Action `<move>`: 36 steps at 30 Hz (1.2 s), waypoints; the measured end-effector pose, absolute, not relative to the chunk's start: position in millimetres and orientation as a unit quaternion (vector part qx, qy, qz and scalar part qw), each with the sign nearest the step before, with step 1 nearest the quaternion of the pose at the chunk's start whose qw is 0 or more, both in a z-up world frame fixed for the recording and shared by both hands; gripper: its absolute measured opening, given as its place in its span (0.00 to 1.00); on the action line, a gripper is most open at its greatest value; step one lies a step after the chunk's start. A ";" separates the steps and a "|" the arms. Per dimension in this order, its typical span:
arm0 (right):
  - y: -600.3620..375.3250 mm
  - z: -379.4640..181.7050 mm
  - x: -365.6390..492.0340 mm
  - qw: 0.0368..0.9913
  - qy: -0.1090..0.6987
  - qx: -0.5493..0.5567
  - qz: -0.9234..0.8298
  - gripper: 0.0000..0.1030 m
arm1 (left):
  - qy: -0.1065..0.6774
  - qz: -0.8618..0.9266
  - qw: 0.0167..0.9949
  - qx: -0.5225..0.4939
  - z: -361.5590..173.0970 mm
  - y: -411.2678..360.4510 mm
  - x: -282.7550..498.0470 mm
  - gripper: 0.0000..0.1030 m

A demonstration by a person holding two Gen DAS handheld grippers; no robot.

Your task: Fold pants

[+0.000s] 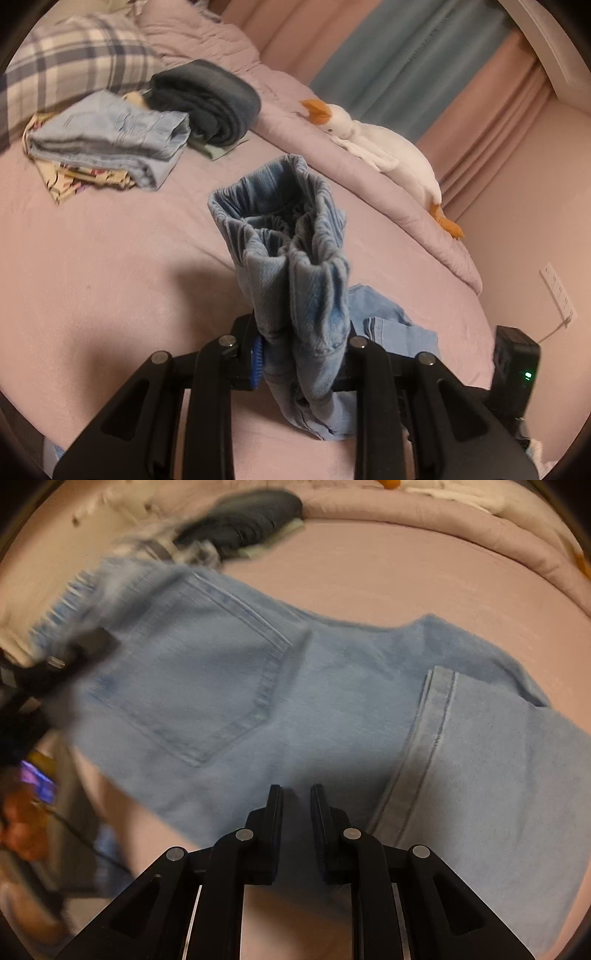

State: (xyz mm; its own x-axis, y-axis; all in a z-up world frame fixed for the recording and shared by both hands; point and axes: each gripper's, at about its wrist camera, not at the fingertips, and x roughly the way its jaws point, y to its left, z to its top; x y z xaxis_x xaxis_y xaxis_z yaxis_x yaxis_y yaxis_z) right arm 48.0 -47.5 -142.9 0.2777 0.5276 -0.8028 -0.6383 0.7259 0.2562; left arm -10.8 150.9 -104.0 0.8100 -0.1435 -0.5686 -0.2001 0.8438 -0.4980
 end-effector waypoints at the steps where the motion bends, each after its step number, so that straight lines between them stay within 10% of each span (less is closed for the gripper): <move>1: -51.4 -137.3 40.7 0.806 0.463 -0.070 0.364 0.18 | 0.308 0.014 0.911 -0.275 -102.3 148.1 -10.0 0.23; 23: -171.1 -189.6 52.3 0.760 0.530 0.138 0.351 0.19 | 0.326 -0.089 0.933 -0.126 -67.8 22.5 24.0 0.23; 36: -278.8 -233.8 73.8 0.566 0.440 0.582 0.385 0.61 | 0.431 -0.152 0.889 0.038 -144.8 -79.7 53.5 0.45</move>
